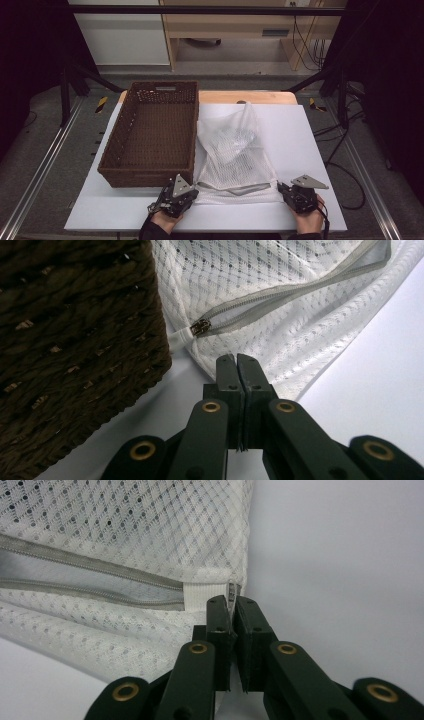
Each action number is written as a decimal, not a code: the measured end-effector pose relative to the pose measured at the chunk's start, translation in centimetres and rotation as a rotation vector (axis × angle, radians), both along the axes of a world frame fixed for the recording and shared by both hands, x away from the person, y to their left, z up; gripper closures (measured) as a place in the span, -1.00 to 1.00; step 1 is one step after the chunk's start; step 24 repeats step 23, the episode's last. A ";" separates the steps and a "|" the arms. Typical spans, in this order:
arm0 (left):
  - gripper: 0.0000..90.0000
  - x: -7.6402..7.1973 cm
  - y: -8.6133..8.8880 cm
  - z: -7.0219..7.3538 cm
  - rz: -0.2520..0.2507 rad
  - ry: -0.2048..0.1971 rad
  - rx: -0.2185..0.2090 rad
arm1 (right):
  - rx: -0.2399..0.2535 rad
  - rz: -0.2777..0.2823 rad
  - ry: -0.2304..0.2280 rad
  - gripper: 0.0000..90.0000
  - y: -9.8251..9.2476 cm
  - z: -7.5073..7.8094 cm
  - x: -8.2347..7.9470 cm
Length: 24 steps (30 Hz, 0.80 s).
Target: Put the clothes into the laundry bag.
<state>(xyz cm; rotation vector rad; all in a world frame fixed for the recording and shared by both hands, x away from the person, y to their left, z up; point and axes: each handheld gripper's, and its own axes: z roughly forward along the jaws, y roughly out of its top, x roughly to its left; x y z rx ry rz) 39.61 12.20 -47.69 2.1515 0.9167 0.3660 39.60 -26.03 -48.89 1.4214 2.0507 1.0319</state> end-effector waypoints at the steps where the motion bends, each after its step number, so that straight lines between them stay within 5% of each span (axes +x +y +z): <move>1: 0.96 0.0 0.0 0.0 -0.002 -0.002 -0.004 | 0.000 0.002 0.006 0.85 0.0 0.1 0.0; 3: 0.89 -0.1 0.4 0.3 -0.017 -0.001 -0.037 | -0.021 0.007 0.000 0.65 0.2 0.2 0.0; 7: 0.45 -0.3 1.5 1.1 -0.030 -0.030 -0.086 | -0.010 0.011 -0.045 0.31 -0.3 0.5 -0.1; 14: 0.05 -0.7 3.8 1.8 -0.044 -0.064 -0.122 | 0.007 -0.028 -0.134 -0.26 -1.8 1.3 -0.2; 24: -0.21 -0.8 5.7 1.9 -0.068 -0.083 -0.117 | 0.022 -0.069 -0.155 -0.51 -3.4 1.4 -0.3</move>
